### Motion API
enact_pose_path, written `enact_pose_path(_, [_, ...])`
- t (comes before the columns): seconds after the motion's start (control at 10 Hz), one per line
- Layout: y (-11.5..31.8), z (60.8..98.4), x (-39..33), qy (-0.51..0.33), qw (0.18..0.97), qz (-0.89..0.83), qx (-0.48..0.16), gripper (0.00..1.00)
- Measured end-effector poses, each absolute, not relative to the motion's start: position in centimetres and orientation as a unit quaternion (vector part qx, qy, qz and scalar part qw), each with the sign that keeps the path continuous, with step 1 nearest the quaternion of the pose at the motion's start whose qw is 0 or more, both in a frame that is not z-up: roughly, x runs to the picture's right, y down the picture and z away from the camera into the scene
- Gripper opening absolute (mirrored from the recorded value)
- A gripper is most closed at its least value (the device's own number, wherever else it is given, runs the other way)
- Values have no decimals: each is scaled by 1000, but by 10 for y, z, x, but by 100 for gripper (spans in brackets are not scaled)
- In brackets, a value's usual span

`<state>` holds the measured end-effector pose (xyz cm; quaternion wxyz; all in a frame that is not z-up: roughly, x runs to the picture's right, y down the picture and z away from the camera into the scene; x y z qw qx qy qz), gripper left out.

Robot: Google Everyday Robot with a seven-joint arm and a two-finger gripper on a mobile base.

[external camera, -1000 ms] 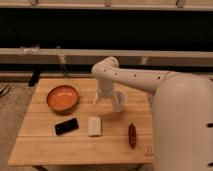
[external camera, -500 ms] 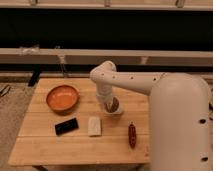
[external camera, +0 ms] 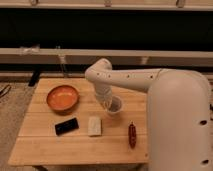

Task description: Pick up the ceramic cup

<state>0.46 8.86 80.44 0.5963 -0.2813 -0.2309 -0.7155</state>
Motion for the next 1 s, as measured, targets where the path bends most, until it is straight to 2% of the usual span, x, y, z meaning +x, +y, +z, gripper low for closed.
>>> enact_pose_path(0.4, [43,769,19,-185,580,-735,-297,0])
enact_pose_path(1.0, [33,768,25,-193,565,-744,-299,0])
